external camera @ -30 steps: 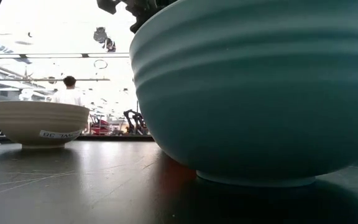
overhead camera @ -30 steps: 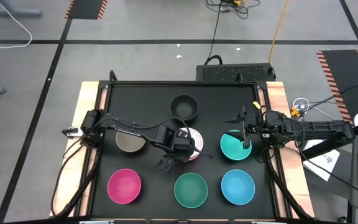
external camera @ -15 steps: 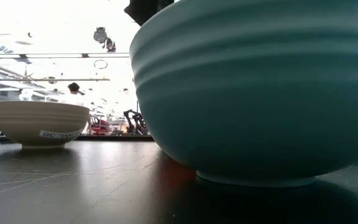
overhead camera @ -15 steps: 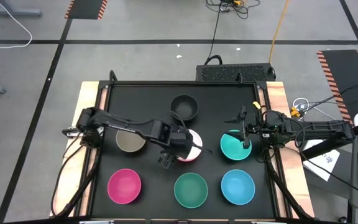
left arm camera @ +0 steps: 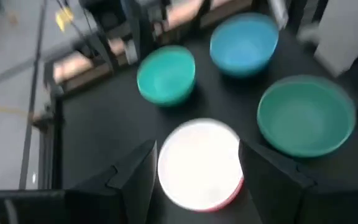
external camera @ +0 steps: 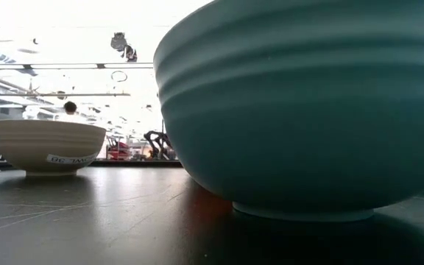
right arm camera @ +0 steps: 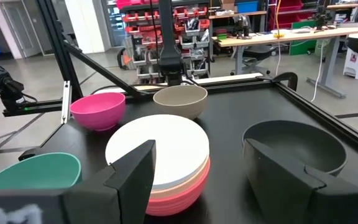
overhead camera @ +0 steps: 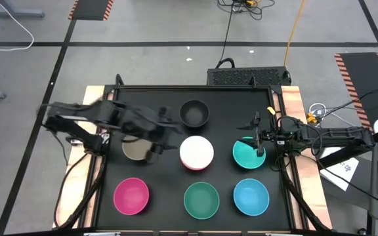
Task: Nest bowls inside each other
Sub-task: Stack the light blue bowl on the white bowl
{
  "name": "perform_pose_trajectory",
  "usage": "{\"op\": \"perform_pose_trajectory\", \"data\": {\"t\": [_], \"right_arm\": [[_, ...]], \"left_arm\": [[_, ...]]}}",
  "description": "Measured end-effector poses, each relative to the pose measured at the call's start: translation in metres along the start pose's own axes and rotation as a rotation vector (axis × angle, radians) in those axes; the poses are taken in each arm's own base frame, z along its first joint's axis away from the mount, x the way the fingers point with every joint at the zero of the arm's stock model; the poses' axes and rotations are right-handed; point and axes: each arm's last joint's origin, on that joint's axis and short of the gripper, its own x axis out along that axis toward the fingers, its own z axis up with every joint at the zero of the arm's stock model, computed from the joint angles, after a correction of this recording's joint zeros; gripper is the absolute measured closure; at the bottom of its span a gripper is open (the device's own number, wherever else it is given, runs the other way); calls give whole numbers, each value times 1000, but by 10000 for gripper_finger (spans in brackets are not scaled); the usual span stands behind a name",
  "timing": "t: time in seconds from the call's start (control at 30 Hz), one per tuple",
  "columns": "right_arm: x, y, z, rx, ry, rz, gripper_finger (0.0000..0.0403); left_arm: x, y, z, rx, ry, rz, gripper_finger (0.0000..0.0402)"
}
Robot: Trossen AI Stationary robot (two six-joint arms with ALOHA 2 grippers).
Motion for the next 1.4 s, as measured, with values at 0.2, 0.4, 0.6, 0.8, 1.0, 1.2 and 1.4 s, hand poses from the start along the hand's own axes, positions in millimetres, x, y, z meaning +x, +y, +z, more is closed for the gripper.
{"op": "perform_pose_trajectory", "data": {"t": [0.2, 0.4, 0.6, 0.8, 1.0, 1.2, 1.4], "right_arm": [[0, 0, 0, -1, 0, 0, 167], [0, 0, 1, -1, -9, 1, 167], [0, 0, 1, 24, -9, 1, 167], [0, 0, 1, 29, -12, 2, 167], [0, 0, 1, 24, -15, 0, 167], [0, 0, 2, 2, -18, -1, 167], [0, 0, 4, -13, -46, 2, 167]], "left_arm": [[-37, -19, -5, 62, -137, -100, 169], [0, -31, -52, 186, -161, -134, 169], [25, -16, -114, 139, -275, -109, 169], [11, -3, -159, 15, -378, -58, 169], [-13, -3, -179, -148, -412, 0, 169], [-22, -16, -206, -311, -333, 106, 169], [-20, -39, -227, -298, -211, 154, 169]]}}
